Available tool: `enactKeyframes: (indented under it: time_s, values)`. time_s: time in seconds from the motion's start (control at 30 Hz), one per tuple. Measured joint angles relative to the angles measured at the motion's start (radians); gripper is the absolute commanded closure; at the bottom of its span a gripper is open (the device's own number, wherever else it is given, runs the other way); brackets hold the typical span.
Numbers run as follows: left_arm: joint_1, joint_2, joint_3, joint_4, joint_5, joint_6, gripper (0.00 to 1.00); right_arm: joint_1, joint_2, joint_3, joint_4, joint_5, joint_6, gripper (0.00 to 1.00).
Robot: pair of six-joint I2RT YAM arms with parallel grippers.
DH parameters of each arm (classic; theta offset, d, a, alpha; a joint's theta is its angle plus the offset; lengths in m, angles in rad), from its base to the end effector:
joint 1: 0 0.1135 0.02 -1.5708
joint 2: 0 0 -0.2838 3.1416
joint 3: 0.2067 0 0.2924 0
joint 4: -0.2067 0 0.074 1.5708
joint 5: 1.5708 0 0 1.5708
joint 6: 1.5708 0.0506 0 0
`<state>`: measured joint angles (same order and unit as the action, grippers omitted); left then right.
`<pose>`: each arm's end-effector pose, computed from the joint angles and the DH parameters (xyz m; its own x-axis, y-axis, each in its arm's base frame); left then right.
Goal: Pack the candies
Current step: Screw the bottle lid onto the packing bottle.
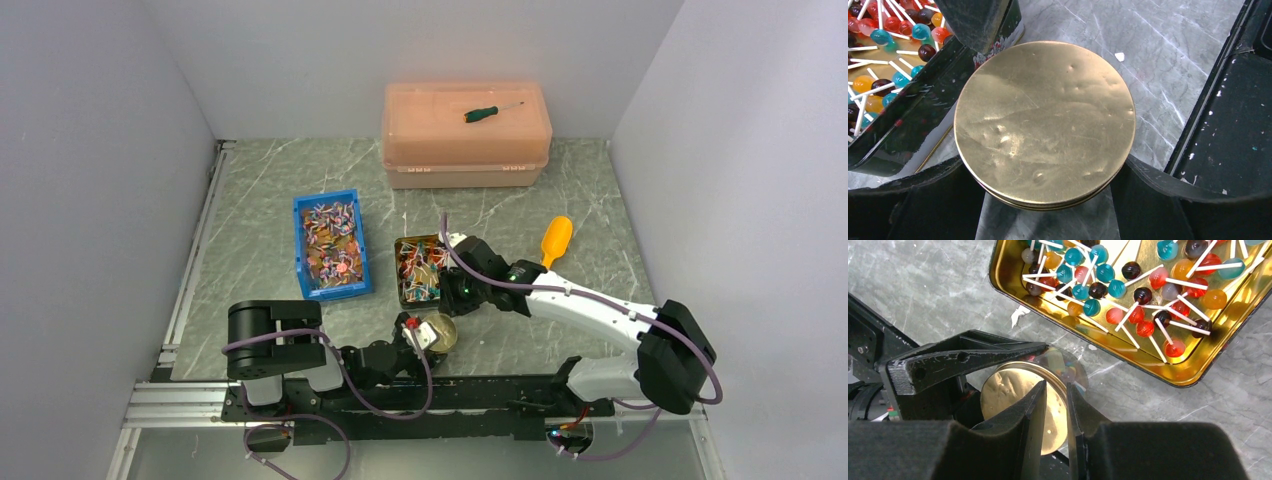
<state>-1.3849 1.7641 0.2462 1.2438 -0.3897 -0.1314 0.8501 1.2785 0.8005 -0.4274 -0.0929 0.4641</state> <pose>0.0680 -0.2577 0.0767 -0.1598 0.1942 -0.9678 0.8277 0.5607 -0.0242 0.1923 0.2260 0.2091 -0.8160 -0.2537 -0.5194 -0.4704 0.8137 0.3416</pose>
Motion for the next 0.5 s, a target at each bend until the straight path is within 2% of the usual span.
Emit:
enactKeyframes:
  time_s: [0.5]
  values:
    - [0.0,0.0,0.0,-0.007,0.0,-0.005,0.84,-0.008,0.01,-0.062,0.092,-0.068,0.002,0.85]
